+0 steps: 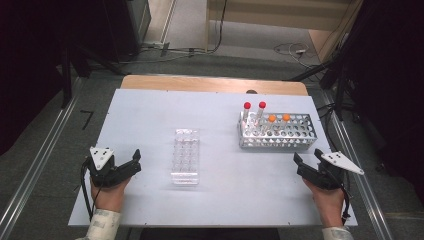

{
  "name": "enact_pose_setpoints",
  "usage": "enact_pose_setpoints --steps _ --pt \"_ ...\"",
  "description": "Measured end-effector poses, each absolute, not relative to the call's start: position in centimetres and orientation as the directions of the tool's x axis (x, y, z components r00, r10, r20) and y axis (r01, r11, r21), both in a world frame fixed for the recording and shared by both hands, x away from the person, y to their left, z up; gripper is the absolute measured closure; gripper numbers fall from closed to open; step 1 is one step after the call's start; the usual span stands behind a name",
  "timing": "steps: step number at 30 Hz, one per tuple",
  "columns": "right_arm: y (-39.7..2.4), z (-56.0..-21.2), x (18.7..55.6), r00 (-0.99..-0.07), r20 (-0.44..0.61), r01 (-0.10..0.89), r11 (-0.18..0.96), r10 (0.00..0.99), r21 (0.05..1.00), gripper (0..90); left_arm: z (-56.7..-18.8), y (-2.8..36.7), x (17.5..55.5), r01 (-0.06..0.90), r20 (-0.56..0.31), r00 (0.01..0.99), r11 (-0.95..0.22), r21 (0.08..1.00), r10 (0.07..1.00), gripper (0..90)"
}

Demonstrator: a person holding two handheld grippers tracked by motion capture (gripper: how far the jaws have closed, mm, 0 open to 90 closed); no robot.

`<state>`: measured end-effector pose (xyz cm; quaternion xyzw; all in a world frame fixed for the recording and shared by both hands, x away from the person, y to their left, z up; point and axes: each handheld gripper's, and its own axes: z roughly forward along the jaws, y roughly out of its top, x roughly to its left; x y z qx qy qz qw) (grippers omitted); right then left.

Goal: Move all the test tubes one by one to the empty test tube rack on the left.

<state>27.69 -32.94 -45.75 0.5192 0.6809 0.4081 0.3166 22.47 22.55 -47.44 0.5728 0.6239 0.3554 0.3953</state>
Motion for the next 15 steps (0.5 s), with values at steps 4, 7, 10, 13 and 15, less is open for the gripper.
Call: enact_pose_setpoints --steps 4,7,10,13,15 --pt "-32.1 -45.6 28.3 -0.284 -0.008 0.444 0.139 0.959 0.885 26.3 -47.5 22.4 22.6 0.435 -0.083 -0.029 0.088 0.896 0.996 6.3" --pt "-31.5 -45.6 28.6 -0.301 -0.015 0.440 0.153 0.953 0.885 27.3 -47.5 22.4 22.6 0.434 -0.081 -0.027 0.085 0.897 0.996 6.3" --pt "-31.0 -45.6 28.9 -0.318 -0.015 0.434 0.159 0.948 0.887 29.7 -47.5 22.3 22.6 0.430 -0.079 -0.022 0.080 0.899 0.997 6.3" --pt "-30.4 -45.5 29.4 -0.332 -0.019 0.428 0.169 0.943 0.888 31.5 -47.6 22.2 22.6 0.430 -0.078 -0.022 0.080 0.899 0.997 6.3" --pt "-30.0 -45.5 29.8 -0.342 -0.026 0.424 0.178 0.939 0.888 31.5 -47.6 22.2 22.6 0.431 -0.079 -0.021 0.080 0.899 0.997 6.3"
